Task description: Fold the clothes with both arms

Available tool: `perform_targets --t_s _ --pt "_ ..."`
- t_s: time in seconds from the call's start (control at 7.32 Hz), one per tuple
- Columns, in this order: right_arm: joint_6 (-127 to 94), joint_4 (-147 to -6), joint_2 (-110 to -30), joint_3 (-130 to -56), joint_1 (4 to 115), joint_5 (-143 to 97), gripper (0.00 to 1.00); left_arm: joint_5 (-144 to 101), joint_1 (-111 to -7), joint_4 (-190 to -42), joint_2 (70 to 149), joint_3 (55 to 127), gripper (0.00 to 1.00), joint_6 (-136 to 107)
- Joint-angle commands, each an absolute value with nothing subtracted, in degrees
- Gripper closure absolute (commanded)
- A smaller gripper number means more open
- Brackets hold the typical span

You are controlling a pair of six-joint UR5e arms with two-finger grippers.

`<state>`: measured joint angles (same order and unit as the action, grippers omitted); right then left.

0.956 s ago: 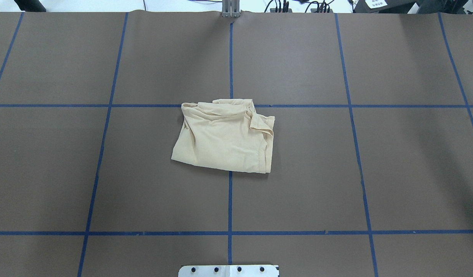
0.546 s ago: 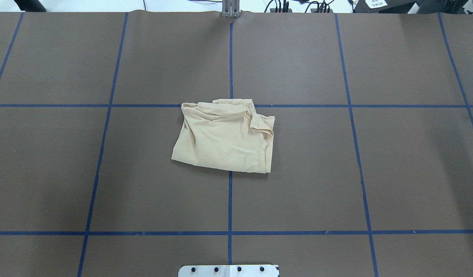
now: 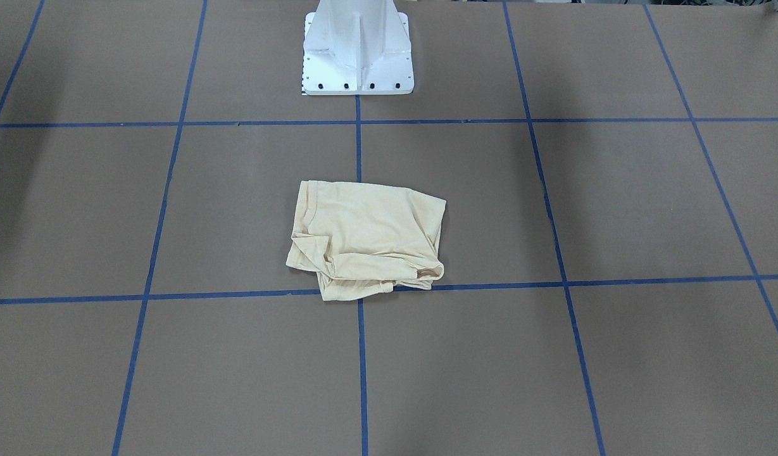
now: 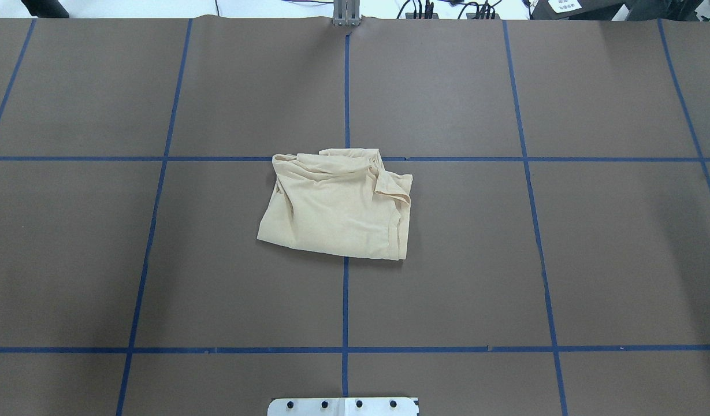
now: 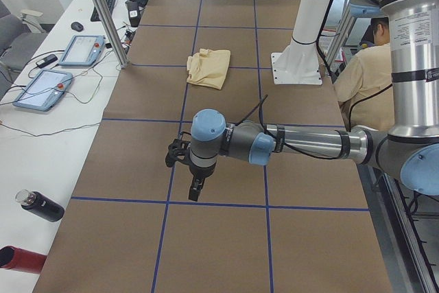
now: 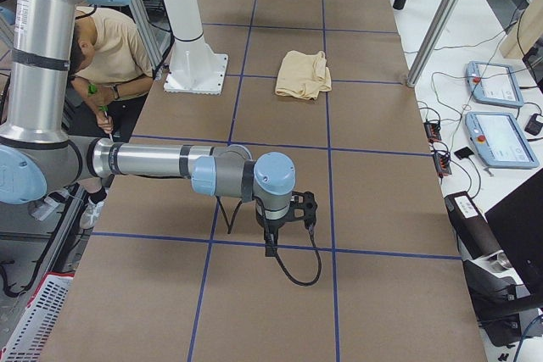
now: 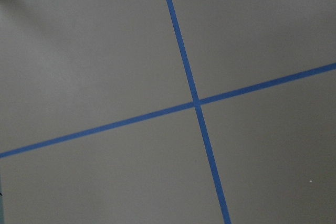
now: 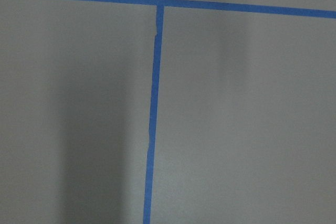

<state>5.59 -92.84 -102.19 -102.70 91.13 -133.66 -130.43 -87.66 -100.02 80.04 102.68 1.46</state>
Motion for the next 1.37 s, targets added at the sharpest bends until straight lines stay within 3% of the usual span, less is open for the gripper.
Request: perform_targets --t_s 0.0,1.23 --pt "4.9 -92.1 -102.3 -102.7 91.1 -134.6 0.00 -134.7 -87.9 -100.4 79.0 101.2 0.00 1.3" --pt "5.5 -91.9 -102.1 -103.2 91.1 -134.5 0.00 -125.6 -90.2 -99.8 76.7 102.4 0.00 1.8"
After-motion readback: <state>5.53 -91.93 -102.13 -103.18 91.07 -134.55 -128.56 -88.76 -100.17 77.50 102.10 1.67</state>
